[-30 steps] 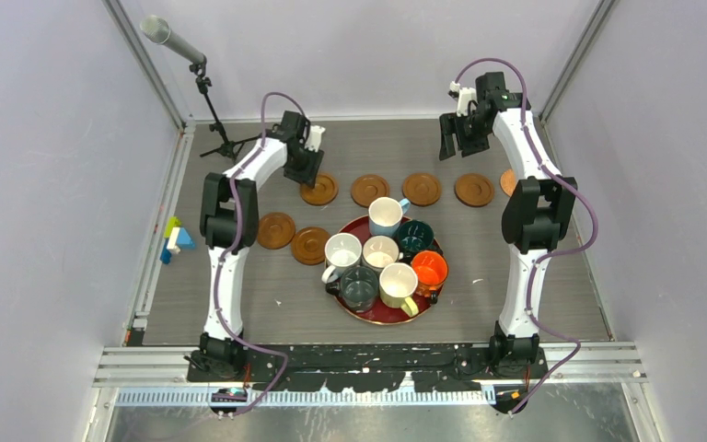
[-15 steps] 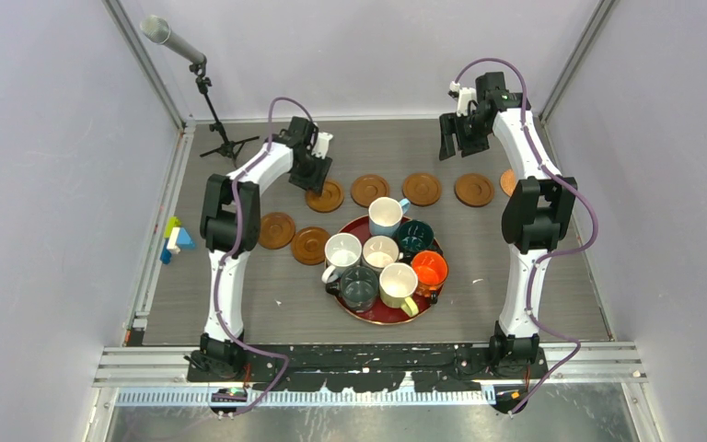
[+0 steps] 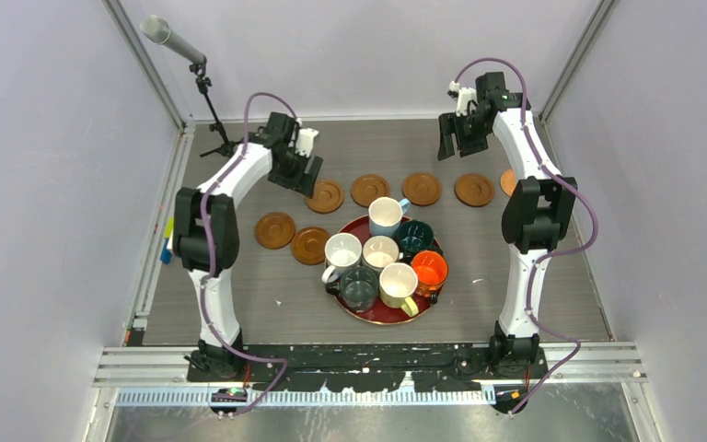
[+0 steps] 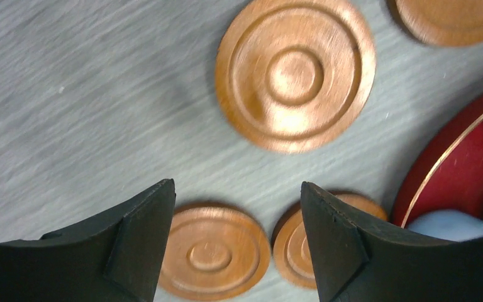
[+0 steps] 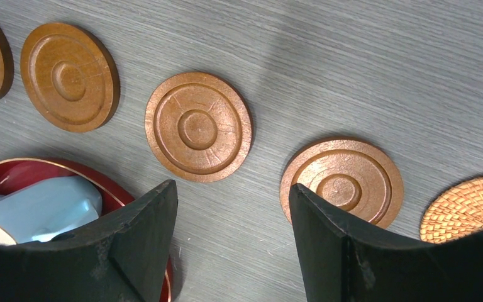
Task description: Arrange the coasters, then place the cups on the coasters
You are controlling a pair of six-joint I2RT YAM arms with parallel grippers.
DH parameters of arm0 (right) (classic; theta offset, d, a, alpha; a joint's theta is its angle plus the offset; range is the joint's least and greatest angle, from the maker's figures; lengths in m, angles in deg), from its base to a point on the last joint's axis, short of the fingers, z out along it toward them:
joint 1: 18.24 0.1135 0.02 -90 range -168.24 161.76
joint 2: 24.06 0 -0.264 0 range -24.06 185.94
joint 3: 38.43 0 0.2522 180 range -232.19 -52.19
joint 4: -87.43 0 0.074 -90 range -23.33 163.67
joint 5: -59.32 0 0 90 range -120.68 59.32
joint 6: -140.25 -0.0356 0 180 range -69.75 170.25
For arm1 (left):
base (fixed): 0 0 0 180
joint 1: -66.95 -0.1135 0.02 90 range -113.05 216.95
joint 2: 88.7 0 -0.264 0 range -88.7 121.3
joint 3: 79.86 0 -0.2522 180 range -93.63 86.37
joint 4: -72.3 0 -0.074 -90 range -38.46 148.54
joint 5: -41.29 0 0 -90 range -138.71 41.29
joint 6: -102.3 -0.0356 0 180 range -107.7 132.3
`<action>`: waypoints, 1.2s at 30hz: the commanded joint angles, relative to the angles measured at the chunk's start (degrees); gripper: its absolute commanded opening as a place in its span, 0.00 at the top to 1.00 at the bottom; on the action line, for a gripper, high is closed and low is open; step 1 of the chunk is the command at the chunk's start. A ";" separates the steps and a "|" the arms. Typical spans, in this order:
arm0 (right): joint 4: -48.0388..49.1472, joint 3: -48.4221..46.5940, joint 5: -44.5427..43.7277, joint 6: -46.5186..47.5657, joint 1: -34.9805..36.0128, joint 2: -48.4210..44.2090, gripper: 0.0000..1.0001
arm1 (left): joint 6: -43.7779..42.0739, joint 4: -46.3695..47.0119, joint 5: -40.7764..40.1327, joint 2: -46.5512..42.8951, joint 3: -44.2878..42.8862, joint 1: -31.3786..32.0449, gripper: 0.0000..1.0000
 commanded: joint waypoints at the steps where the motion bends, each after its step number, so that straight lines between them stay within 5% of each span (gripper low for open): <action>1: 0.79 -1.78 1.51 0.44 0.35 -0.71 0.30 | -4.68 -1.22 1.54 -6.80 6.30 -3.52 0.25; 14: 0.98 -0.70 2.28 -0.06 0.40 -1.41 0.30 | -15.98 4.92 -4.76 -10.95 20.80 -6.74 0.27; 24: 0.98 -0.11 1.78 0.07 0.32 -2.22 0.30 | -19.79 8.57 -7.60 -9.84 22.23 -6.85 0.28; 36: 0.98 -0.07 1.50 0.17 0.31 -2.05 0.30 | -16.13 9.71 -8.12 -1.18 12.17 -6.94 0.56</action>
